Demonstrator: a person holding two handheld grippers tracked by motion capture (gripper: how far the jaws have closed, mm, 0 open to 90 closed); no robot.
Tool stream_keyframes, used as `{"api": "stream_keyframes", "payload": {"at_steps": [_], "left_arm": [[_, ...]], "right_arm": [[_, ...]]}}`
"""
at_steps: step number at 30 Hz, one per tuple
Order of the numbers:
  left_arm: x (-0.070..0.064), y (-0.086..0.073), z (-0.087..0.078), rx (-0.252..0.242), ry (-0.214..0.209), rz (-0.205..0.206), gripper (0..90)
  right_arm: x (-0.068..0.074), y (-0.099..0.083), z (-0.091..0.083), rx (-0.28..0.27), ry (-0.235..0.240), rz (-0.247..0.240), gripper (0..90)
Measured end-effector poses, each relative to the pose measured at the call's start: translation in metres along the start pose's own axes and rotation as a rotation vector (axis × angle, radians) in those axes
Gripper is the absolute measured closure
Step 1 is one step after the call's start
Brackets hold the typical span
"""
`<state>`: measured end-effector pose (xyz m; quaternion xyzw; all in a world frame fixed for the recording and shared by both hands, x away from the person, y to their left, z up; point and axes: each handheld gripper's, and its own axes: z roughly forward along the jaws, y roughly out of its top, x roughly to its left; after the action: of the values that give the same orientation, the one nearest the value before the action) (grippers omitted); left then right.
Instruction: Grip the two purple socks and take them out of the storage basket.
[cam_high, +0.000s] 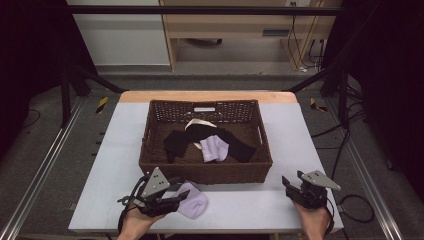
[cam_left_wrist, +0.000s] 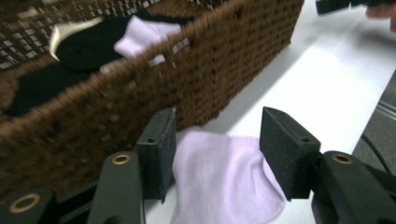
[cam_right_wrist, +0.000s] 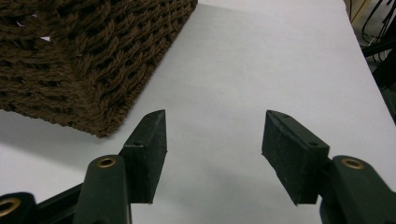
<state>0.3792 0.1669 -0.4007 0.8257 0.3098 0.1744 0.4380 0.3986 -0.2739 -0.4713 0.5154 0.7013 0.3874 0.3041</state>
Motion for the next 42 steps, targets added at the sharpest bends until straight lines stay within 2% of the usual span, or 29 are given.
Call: {"api": "stream_keyframes", "payload": {"at_steps": [9,16,19,22,28,33,35,37,42], "left_arm": [[0.010,0.034,-0.010,-0.104,0.041,-0.014,41.5],[0.021,0.068,-0.009,-0.133,0.094,0.005,40.2],[0.027,0.082,-0.004,-0.154,0.077,-0.008,39.3],[0.030,0.095,0.002,-0.167,0.084,0.002,38.7],[0.037,0.116,0.019,-0.174,0.099,-0.006,38.8],[0.044,0.133,0.039,-0.191,0.131,0.017,39.4],[0.048,0.138,0.048,-0.190,0.140,0.006,39.3],[0.051,0.142,0.058,-0.184,0.160,0.012,39.3],[0.059,0.146,0.079,-0.151,0.171,-0.007,39.5]], "right_arm": [[-0.001,0.002,0.002,-0.009,-0.010,0.005,40.0],[-0.001,0.003,0.002,-0.010,-0.008,0.010,40.1],[-0.001,0.004,0.002,-0.012,-0.009,0.010,40.1],[-0.001,0.004,0.002,-0.014,-0.008,0.010,40.1],[-0.002,0.004,0.003,-0.016,-0.005,0.011,40.0],[-0.002,0.004,0.004,-0.015,-0.004,0.011,40.0],[-0.002,0.005,0.003,-0.017,-0.002,0.011,40.0],[-0.002,0.005,0.004,-0.017,-0.003,0.012,40.0],[-0.003,0.005,0.004,-0.014,0.001,0.010,40.1]]}}
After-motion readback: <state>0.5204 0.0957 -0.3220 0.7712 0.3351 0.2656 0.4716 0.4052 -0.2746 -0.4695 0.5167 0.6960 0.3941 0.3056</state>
